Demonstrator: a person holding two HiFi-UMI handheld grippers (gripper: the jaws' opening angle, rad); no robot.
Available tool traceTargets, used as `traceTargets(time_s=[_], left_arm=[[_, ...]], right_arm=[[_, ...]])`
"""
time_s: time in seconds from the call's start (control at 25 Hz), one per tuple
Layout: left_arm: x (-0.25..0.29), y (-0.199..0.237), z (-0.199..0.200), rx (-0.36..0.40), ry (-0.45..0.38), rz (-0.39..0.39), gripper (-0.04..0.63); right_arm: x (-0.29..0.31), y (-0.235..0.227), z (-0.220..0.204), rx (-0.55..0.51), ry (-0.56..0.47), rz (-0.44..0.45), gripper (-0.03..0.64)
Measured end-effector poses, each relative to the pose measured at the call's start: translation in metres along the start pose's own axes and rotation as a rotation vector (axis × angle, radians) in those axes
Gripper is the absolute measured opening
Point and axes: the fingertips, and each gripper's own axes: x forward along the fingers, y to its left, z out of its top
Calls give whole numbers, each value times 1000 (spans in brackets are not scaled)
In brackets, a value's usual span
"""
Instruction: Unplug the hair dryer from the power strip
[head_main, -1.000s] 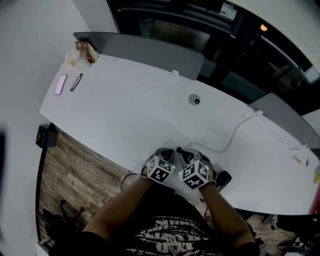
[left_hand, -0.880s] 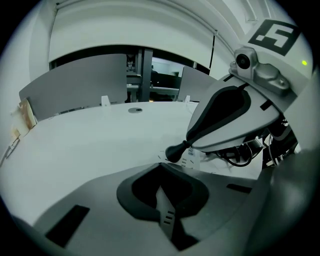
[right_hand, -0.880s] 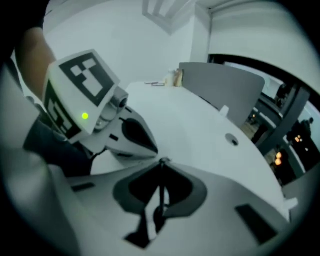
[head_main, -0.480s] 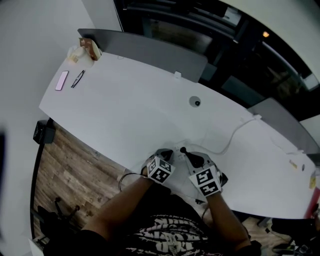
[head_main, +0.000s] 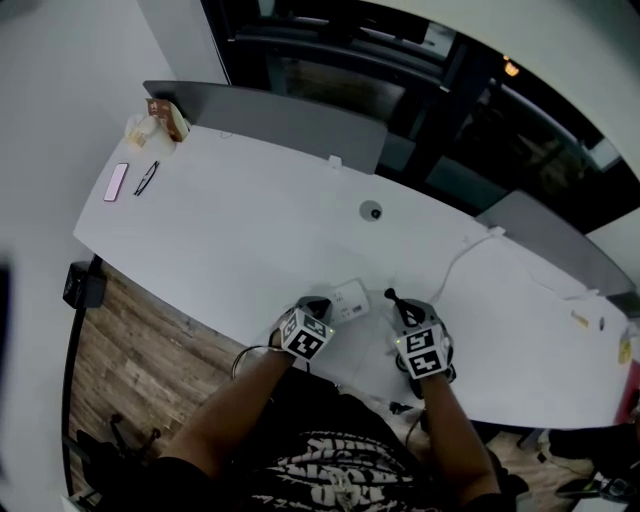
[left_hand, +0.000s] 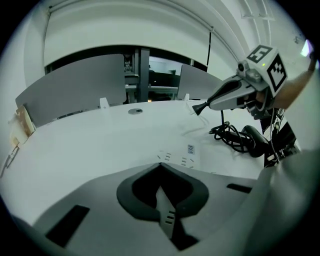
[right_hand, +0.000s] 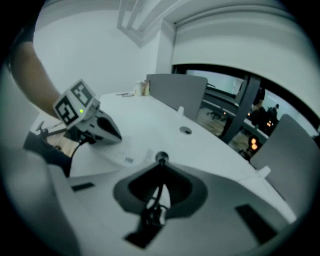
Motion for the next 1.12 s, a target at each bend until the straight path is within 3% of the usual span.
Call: traceTargets(time_s=[0.2, 0.28, 0.4, 0.56, 0.72, 0.84, 0.96, 1.12], left_arm=[[1, 1, -3, -21, -6, -11, 28], [-6, 6, 0, -32, -50, 8, 28], [-56, 13, 35, -12, -249, 97, 28], [-167, -1, 94, -2, -535, 145, 28], [-258, -19, 135, -8, -744, 192, 28], [-286, -22, 149, 11, -805, 270, 28], [-291, -28, 162, 32, -820, 255, 28], [-299, -28, 174, 14, -852, 249, 28]], right_arm=[[11, -8, -4, 15, 22, 1, 52], [-2, -3, 3, 11, 3, 9, 168], [-46, -2, 19, 27, -110, -22, 173], [-121, 15, 57, 79, -385, 9, 168], [-178, 29, 98, 164, -609, 22, 72], [-192, 42, 128, 112, -723, 45, 46], [-193, 49, 153, 25, -773, 67, 40], [-194, 49, 171, 19, -791, 62, 37]])
